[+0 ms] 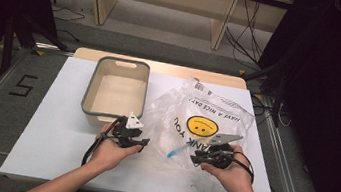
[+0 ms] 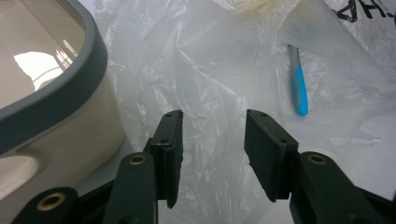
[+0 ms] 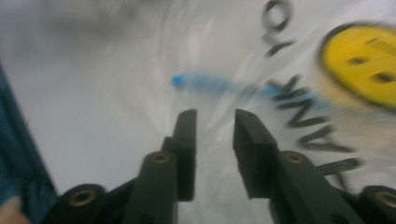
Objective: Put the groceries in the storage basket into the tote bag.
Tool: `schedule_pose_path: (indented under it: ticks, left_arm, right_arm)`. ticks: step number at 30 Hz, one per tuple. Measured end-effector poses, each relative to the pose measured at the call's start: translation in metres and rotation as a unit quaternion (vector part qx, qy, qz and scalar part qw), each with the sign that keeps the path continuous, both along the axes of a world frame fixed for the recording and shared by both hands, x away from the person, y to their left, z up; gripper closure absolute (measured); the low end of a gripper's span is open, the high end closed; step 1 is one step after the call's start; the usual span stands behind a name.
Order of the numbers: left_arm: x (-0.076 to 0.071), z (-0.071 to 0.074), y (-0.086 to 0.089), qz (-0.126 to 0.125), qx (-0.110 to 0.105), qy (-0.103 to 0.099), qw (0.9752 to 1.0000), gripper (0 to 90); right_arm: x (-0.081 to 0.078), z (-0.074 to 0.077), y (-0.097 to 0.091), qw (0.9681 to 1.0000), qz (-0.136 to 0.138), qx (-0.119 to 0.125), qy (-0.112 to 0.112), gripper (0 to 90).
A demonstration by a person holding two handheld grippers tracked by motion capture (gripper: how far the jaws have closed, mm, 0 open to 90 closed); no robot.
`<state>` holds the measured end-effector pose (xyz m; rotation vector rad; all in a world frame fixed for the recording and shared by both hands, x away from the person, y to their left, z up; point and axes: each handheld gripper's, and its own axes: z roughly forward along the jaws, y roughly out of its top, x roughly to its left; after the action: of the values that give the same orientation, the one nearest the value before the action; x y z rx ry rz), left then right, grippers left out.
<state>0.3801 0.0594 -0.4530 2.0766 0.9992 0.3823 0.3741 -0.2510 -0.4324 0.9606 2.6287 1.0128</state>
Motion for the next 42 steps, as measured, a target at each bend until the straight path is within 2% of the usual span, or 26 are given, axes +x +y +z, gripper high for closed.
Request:
schedule_pose_path:
  ticks: [2,4,7,10,13,16,20,26,32,36,38,39,42]
  left_arm:
    - [-0.002,0.001,0.001,0.001,-0.003,-0.002,1.0,54.7]
    - [-0.004,0.002,0.002,0.001,-0.008,-0.004,1.0,52.1]
    - [-0.007,0.003,0.003,0.003,-0.009,-0.008,0.9999,48.0]
    - [-0.01,0.003,0.005,0.003,-0.008,-0.007,0.9999,43.7]
    - [-0.011,0.0,0.008,0.009,-0.008,-0.007,0.9999,40.7]
    - [-0.013,-0.002,0.01,0.014,-0.01,-0.01,0.9998,37.7]
    - [-0.013,-0.003,0.012,0.013,-0.006,-0.012,0.9998,36.2]
    - [-0.013,-0.006,0.013,0.013,-0.005,-0.008,0.9999,38.2]
    - [-0.012,-0.008,0.012,0.01,0.004,-0.002,0.9999,42.0]
    - [-0.012,-0.01,0.012,0.011,0.01,0.001,0.9999,44.2]
    - [-0.012,-0.011,0.011,0.009,0.01,0.003,0.9999,44.5]
    - [-0.012,-0.012,0.01,0.008,0.01,0.004,0.9999,44.9]
    - [-0.012,-0.013,0.01,0.004,0.013,0.007,0.9999,45.8]
  right_arm:
    - [0.001,0.006,-0.009,0.9985,-0.04,0.023,-0.029,59.5]
    - [0.002,0.011,-0.019,0.9945,-0.082,0.035,-0.056,56.3]
    - [0.002,0.012,-0.033,0.9888,-0.13,0.035,-0.066,51.5]
    - [0.002,0.009,-0.043,0.9843,-0.161,0.017,-0.07,49.4]
    - [0.002,0.005,-0.05,0.9802,-0.188,0.009,-0.061,47.0]
    - [0.001,0.004,-0.057,0.9744,-0.216,-0.006,-0.062,45.4]
    - [-0.003,0.003,-0.07,0.9655,-0.254,-0.006,-0.058,43.6]
    - [-0.011,-0.003,-0.081,0.9561,-0.291,-0.016,-0.027,42.6]
    - [-0.017,-0.01,-0.089,0.9444,-0.328,-0.015,0.011,43.8]
    - [-0.019,-0.014,-0.091,0.9394,-0.34,-0.016,0.036,45.2]
    - [-0.019,-0.016,-0.091,0.9395,-0.34,-0.016,0.039,45.5]
    - [-0.019,-0.019,-0.09,0.9374,-0.344,-0.016,0.053,46.0]
    - [-0.018,-0.022,-0.089,0.9346,-0.348,-0.028,0.071,47.5]
